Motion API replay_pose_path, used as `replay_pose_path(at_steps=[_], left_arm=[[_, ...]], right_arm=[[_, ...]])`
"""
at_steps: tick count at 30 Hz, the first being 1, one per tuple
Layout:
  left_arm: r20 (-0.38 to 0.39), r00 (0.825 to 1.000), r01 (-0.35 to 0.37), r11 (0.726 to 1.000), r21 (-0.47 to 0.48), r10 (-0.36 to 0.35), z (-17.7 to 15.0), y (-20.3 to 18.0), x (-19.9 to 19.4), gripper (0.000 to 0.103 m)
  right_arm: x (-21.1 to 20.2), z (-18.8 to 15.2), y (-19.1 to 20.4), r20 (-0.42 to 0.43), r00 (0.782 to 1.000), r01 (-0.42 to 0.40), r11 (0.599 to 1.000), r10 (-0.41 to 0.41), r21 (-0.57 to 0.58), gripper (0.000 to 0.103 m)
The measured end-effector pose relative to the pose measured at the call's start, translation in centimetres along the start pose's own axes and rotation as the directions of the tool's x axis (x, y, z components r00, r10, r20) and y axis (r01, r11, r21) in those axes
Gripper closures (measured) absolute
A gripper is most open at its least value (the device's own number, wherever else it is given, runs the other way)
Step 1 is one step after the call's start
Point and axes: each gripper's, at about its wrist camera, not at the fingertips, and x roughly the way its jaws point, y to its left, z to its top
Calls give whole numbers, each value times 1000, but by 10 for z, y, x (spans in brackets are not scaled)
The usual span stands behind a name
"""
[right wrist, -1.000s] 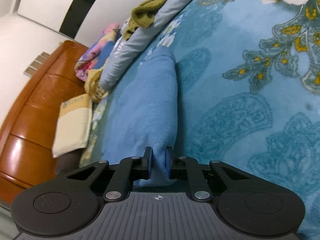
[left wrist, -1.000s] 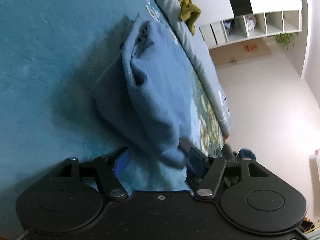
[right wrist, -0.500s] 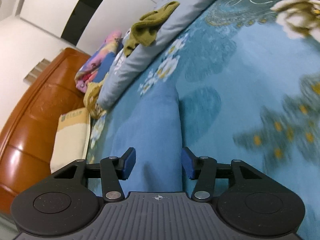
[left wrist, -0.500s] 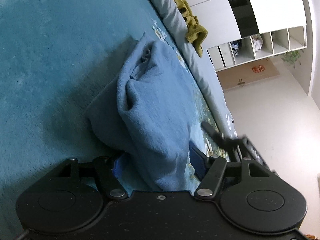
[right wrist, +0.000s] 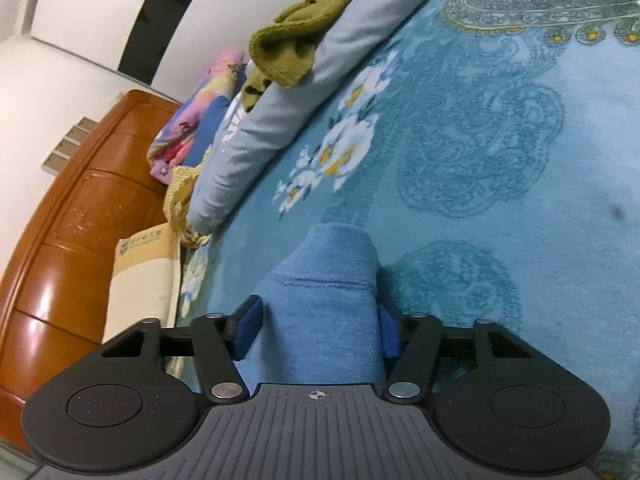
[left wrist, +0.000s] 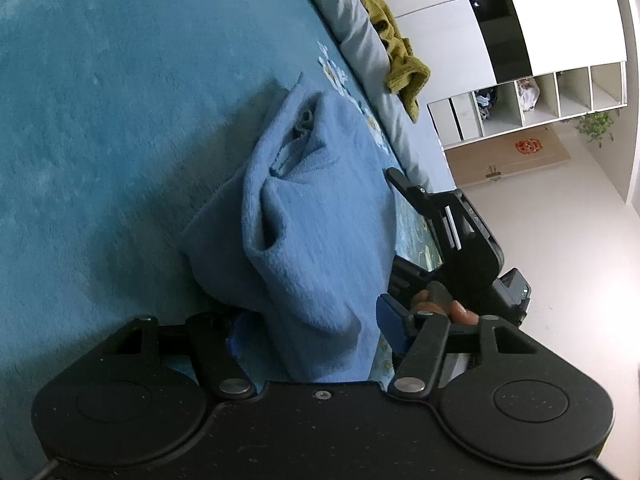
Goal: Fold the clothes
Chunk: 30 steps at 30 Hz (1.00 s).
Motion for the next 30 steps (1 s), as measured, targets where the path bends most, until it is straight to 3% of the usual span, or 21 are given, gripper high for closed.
replay_pose_path(at_steps=[1, 4, 7, 12, 18, 21, 24, 25, 30], left_arm=[[2, 1000, -3, 1000, 1, 3, 0, 0, -2, 44], [21, 1000, -4, 1000, 14, 4, -2, -1, -8, 53], [61, 998, -17, 999, 27, 15, 3, -1, -16, 66], [167, 986, 14, 1000, 4, -14, 32, 8, -43, 66], [138, 990, -15, 1000, 22, 12, 48, 18, -53, 66], [118, 993, -27, 998, 56, 20, 46, 20, -52, 62], [86, 995, -50, 995, 82, 43, 45, 23, -49, 56], [74, 996, -55, 995, 88, 49, 45, 25, -47, 54], [58, 998, -14, 994, 106, 8, 45, 32, -39, 51]], right_arm=[[-1, 0, 1, -1, 1000, -1, 1000, 1, 3, 71], [-10, -6, 1, 14, 1000, -14, 1000, 14, 3, 83], [-32, -16, 3, 45, 999, -9, 1000, 8, 5, 84], [-79, -45, 6, 85, 996, 13, 1000, -13, 3, 85], [-119, -108, -3, 108, 994, 25, 999, -28, 31, 85], [-122, -119, -16, 129, 991, 25, 995, -37, 96, 83], [-117, -113, -18, 122, 992, 31, 995, -42, 97, 69], [-115, -111, -18, 120, 992, 30, 995, -41, 93, 58], [-97, -103, -23, 122, 992, 14, 993, -28, 116, 57]])
